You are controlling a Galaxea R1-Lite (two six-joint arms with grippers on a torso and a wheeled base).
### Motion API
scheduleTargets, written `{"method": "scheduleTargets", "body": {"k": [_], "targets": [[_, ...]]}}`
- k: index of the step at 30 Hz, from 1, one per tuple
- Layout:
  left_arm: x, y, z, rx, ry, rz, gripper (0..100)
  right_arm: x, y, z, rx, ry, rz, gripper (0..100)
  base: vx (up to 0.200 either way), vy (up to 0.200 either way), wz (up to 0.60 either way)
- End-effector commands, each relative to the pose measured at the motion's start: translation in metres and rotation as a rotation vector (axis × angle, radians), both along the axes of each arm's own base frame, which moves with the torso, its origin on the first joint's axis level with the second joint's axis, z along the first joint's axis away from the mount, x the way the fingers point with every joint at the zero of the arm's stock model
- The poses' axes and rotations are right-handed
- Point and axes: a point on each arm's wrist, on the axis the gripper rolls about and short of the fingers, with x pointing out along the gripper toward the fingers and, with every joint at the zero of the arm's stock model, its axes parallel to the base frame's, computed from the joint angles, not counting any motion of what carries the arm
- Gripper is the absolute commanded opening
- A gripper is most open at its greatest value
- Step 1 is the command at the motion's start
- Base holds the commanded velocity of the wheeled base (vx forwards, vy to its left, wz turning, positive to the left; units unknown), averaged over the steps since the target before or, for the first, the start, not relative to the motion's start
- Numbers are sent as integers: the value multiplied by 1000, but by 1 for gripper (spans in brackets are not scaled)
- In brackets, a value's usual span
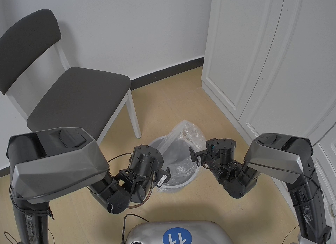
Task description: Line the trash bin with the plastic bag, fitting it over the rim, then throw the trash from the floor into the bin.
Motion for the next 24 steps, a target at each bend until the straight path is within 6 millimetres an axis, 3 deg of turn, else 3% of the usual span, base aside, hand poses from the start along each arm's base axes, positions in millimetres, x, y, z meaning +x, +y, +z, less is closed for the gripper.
{"method": "scheduleTargets", "body": {"k": [1, 6, 8, 11, 18, 24], "targets": [[11, -4, -6, 32, 20, 23, 100, 1, -5, 1, -14, 22, -9, 100, 0, 0, 0], [32, -2, -10, 72, 51, 83, 100, 6, -11, -5, -25, 41, -28, 100, 0, 0, 0], [53, -1, -6, 71, 12, 158, 100, 12, -17, -8, -28, 48, -45, 100, 0, 0, 0], [67, 2, -4, 55, -11, 189, 100, 19, -22, -9, -28, 49, -63, 100, 0, 0, 0], [87, 13, -15, 63, -19, 253, 100, 42, -30, -9, 15, -1, -103, 100, 0, 0, 0], [102, 24, -13, 48, -41, 295, 100, 48, -28, 1, 81, -31, -111, 100, 0, 0, 0]]}}
